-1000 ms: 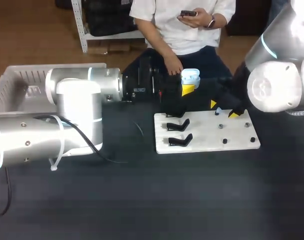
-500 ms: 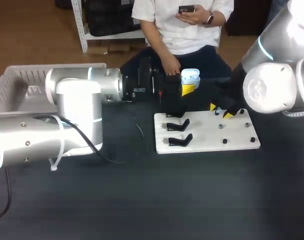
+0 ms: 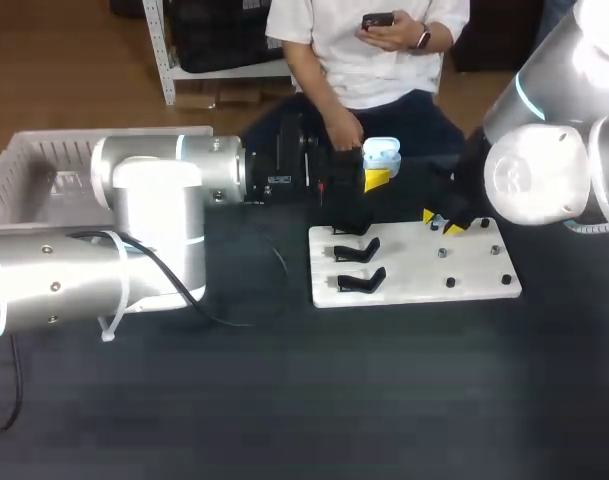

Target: Pick up each earbud case from the left stands, insert the matching earbuds, close the lid, and place the case in the box.

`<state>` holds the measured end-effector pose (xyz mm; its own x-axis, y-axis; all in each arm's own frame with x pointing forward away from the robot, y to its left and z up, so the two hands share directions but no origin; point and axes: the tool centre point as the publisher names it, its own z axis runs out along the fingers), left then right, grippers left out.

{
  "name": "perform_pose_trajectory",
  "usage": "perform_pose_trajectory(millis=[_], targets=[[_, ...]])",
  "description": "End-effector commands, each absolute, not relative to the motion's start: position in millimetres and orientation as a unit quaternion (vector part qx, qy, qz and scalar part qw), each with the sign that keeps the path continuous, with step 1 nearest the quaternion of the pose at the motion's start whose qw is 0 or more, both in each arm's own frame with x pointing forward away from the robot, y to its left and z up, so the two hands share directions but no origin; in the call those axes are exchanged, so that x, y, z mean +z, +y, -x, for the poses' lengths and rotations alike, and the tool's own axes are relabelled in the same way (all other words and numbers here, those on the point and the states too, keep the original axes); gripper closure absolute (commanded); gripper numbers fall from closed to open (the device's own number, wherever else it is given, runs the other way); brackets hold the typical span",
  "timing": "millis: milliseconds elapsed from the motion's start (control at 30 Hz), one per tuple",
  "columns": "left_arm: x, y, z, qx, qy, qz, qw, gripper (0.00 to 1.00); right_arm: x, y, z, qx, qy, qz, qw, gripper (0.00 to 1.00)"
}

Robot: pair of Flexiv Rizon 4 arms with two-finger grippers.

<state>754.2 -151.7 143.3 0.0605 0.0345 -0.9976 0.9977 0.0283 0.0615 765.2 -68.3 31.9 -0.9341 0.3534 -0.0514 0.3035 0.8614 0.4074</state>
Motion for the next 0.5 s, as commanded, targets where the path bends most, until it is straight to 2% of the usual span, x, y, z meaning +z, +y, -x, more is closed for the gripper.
perform_pose_trajectory(millis=[33, 500], targets=[[141.9, -151.6, -753.3, -0.468, 0.498, -0.515, 0.518, 1.0, 31.3, -67.5, -767.4, 0.199, 0.963, -0.17, 0.06, 0.68], [141.9, -151.6, -753.3, -0.468, 0.498, -0.515, 0.518, 1.0, 29.8, -69.4, -770.4, 0.194, 0.964, -0.172, 0.06, 0.69]])
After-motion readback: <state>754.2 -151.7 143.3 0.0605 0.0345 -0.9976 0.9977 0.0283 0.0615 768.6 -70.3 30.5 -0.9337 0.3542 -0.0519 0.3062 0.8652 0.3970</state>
